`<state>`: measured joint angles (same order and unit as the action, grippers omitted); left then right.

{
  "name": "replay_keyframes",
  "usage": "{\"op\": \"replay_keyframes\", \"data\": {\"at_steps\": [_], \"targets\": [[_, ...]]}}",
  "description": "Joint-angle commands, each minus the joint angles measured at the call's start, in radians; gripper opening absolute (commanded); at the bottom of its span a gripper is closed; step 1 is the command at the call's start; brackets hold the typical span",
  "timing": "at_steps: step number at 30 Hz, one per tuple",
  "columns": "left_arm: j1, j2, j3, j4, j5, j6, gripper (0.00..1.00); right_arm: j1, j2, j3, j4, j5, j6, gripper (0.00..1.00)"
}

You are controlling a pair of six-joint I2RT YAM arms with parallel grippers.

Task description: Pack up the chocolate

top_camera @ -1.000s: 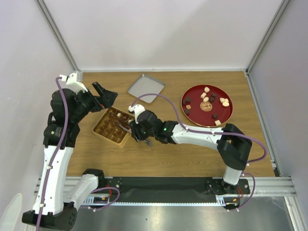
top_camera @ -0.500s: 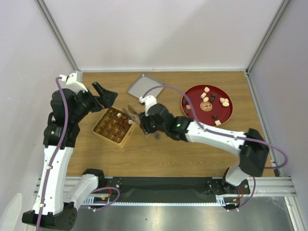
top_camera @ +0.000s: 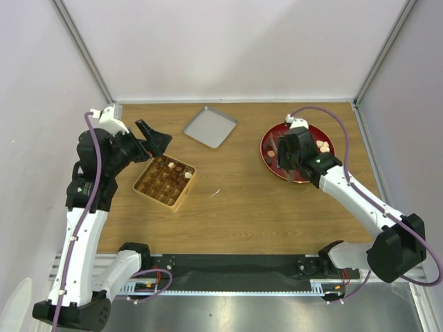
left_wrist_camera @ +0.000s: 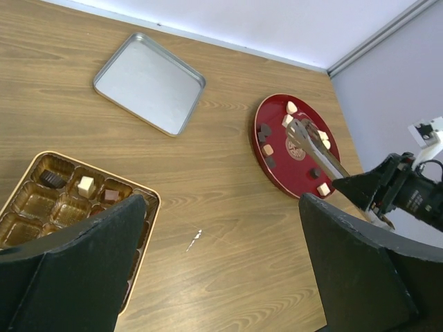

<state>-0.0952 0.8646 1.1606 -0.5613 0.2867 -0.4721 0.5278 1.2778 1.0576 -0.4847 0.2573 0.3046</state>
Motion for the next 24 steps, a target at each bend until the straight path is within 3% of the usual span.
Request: {"op": "replay_keyframes", "data": {"at_steps": [1,7,24], "targets": [[-0.001,-0.006,-0.012,0.047,0.029,-0.025,1.0,-0.067,-0.015,-0.019,-0.011,-0.013,-0.057,0.44],[-0.001,-0.006,-0.026,0.052,0.04,-0.028,1.0,-0.15,0.054,-0.01,0.028,-0.086,-0.098,0.44],[-0.001,0.005,-0.012,0.052,0.029,-0.02,1.0,-0.157,0.163,-0.01,0.132,-0.129,-0.096,0.47]]}}
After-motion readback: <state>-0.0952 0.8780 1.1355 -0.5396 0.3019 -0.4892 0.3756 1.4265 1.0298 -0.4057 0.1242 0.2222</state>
